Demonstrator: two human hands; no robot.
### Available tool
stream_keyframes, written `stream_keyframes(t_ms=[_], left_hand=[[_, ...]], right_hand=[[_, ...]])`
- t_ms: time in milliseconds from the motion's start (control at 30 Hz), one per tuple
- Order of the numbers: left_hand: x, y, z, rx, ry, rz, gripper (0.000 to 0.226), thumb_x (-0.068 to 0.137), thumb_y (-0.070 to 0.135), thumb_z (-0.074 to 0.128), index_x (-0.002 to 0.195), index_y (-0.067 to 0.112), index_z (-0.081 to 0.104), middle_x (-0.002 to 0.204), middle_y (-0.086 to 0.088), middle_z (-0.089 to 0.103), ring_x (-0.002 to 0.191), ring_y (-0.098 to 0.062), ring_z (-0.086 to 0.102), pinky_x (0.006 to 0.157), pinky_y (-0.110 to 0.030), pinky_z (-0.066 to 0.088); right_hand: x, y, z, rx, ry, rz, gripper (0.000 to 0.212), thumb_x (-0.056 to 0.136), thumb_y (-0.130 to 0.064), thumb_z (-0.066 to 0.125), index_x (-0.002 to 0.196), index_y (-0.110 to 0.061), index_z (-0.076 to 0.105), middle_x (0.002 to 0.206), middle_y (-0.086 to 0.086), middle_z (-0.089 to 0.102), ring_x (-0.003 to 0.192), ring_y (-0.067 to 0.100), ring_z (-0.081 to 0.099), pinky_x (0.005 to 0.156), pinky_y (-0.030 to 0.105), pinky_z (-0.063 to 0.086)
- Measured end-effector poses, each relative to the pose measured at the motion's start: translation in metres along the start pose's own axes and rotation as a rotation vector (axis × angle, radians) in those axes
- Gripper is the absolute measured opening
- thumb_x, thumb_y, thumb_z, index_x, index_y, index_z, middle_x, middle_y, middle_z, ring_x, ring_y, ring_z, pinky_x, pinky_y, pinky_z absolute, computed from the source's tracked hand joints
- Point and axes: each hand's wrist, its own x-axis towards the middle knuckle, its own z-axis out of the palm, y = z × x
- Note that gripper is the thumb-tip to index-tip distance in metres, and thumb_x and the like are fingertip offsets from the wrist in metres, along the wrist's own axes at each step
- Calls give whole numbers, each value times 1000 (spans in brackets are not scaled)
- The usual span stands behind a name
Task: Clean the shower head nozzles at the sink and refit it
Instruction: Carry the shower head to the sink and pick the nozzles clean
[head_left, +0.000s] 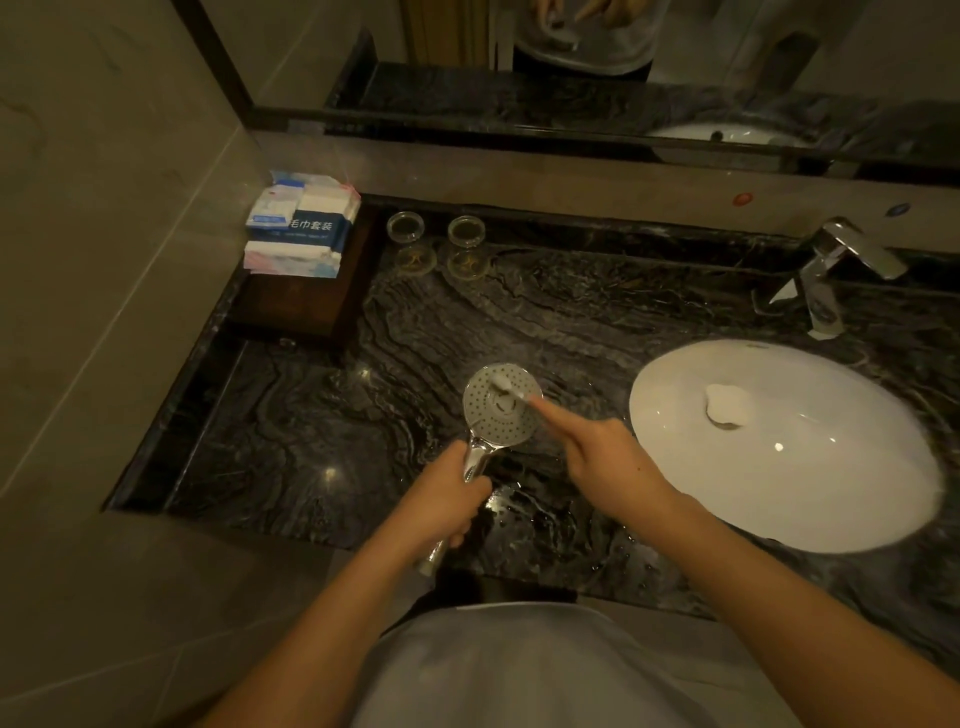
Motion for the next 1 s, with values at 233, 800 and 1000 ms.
stream_keyframes(t_ms=[233, 800, 1000], left_hand=[[-8, 14, -1, -319, -167, -96, 8, 101, 8, 52, 103, 15, 51, 56, 2, 47, 40, -8, 39, 37, -23, 32], [-8, 16, 4, -254, -78, -77, 16, 98, 5, 49, 98, 20, 51, 59, 1, 47, 42, -9, 40, 38, -23, 32], [-7, 15, 2, -215, -43, -71, 14, 97, 5, 49, 96, 19, 47, 64, -3, 46, 41, -9, 40, 38, -22, 32]], right_hand=[[-12, -11, 12, -49, -120, -69, 62, 100, -11, 50, 148, -46, 33, 75, 5, 69, 48, 4, 47, 55, 19, 45], [-15, -25, 12, 51, -30, 34, 62, 99, -9, 49, 147, -45, 36, 80, 10, 72, 56, 17, 60, 62, 34, 54], [-11, -6, 3, 73, 142, 97, 61, 99, -13, 50, 140, -54, 32, 62, -1, 65, 44, 13, 55, 47, 22, 45]])
